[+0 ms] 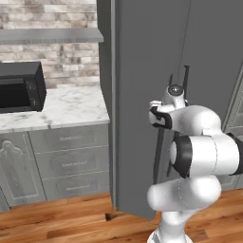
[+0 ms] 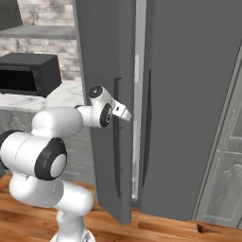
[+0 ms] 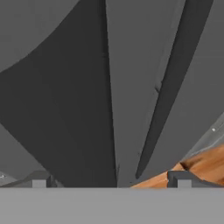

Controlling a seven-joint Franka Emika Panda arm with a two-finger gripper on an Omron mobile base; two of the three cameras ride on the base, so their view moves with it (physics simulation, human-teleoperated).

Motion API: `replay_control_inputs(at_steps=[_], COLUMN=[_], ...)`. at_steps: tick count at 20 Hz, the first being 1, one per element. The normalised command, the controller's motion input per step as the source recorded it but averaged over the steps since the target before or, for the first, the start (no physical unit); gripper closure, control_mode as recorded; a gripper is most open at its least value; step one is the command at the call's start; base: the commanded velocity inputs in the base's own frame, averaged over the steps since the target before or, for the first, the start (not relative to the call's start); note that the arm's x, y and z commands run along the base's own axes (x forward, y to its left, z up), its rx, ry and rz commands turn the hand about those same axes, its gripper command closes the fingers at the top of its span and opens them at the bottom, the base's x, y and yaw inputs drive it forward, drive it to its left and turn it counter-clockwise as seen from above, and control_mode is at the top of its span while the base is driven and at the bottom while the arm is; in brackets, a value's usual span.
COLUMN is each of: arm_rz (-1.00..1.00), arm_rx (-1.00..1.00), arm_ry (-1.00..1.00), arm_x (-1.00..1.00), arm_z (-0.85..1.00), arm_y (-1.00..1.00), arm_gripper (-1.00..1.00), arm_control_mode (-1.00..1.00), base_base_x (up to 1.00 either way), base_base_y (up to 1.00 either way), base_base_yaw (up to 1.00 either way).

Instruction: Store the hot dog in the freezer for long-term storage. Close the freezer door after placing the cooked food.

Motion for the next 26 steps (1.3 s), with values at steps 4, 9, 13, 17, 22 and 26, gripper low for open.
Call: replay_control_inputs(at_steps=[4,9,13,17,22,26], arm_rz=[0.07,0.07,0.09,0.08,0.07,0.07], arm_rx=[0.01,0.0,0.0,0.0,0.0,0.0], arm_ry=[-0.02,-0.01,-0.1,-0.14,-0.11,0.0], arm_x=[0.25,0.37,0.35,0.39,0.39,0.54], arm_z=[0.12,0.07,0.0,0.0,0.0,0.03], arm_y=[-0.02,0.0,-0.02,-0.01,-0.08,-0.17], arm_gripper=[-1.0,-1.0,-1.0,-1.0,-1.0,-1.0], arm_control_mode=[-1.0,-1.0,-1.0,-1.0,-1.0,-1.0], base_base_x=[0.0,0.0,0.0,0.0,0.0,0.0], base_base_y=[0.0,0.0,0.0,0.0,0.0,0.0], base_base_yaw=[0.0,0.0,0.0,0.0,0.0,0.0])
